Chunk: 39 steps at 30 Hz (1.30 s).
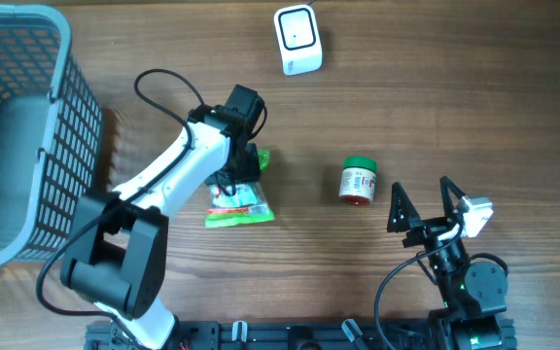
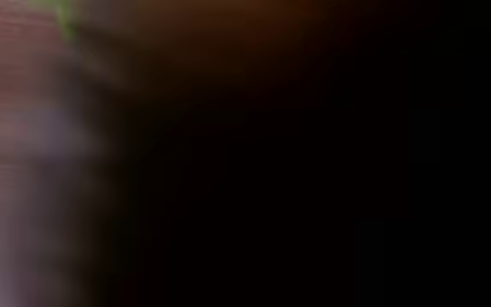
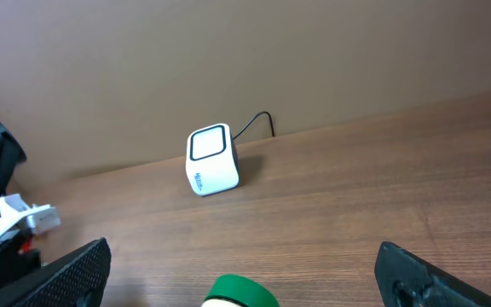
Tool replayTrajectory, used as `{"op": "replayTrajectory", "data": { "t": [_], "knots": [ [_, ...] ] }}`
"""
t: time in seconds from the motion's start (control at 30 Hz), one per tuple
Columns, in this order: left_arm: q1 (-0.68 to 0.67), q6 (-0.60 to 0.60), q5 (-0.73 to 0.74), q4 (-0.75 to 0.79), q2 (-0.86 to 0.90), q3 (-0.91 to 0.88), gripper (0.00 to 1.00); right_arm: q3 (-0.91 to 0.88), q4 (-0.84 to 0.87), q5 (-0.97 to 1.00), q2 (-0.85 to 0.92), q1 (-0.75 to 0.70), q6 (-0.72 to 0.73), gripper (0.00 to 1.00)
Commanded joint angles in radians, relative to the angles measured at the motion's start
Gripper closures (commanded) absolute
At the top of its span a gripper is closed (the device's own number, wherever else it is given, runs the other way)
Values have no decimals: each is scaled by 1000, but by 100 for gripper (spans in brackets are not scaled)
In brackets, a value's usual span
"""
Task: Scan the item barcode
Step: 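Carry the green snack bag and red stick out, drop them on table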
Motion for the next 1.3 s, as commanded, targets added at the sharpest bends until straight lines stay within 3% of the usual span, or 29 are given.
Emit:
{"op": "replayTrajectory", "data": {
  "t": [0.0, 0.13, 0.37, 0.4, 0.43, 0.47, 0.5, 0.57, 0.6, 0.73, 0.77, 0.8, 0.83, 0.87, 0.9, 1.27],
  "knots": [
    [6, -10, 12, 0, 2, 2, 21, -1, 3, -2, -5, -6, 8, 0],
    [5, -11, 17, -1, 2, 2, 0, -1, 3, -2, -5, -6, 7, 0],
    [1, -10, -35, -27, -11, 21, 0, -1, 3, -2, -5, -6, 8, 0],
    [-1, -10, -58, -51, -15, 37, 8, -1, 3, -2, -5, -6, 8, 0],
    [-1, -9, -72, -80, -17, 60, 40, -1, 3, -2, -5, -6, 7, 0],
    [-1, -5, -72, -104, -19, 82, 82, -1, 3, -2, -5, -6, 8, 0],
    [-1, -5, -72, -112, -21, 97, 90, -1, 3, -2, -5, -6, 7, 0],
    [-1, -6, -68, -110, -23, 101, 20, -1, 3, -2, -5, -6, 8, 0],
    [-1, -6, -60, -111, -23, 101, 1, -1, 3, -2, -5, -6, 7, 0],
    [-6, 3, -45, -109, -23, 101, 0, -1, 3, -2, -5, -6, 8, 0],
    [-6, 16, -45, -106, -23, 101, 5, -1, 3, -2, -5, -6, 7, 0],
    [-6, 17, -46, -106, -23, 101, 87, -1, 3, -2, -5, -6, 8, 0],
    [-6, 17, -45, -107, -23, 101, 96, -1, 3, -2, -5, -6, 7, 0],
    [-6, 17, -45, -107, -23, 101, 52, -1, 3, -2, -5, -6, 8, 0],
    [-6, 17, -45, -106, -23, 101, 0, -1, 3, -2, -5, -6, 7, 0],
    [-6, 63, -113, -209, -103, 217, 0, -1, 3, -2, -4, -6, 8, 0]
  ]
}}
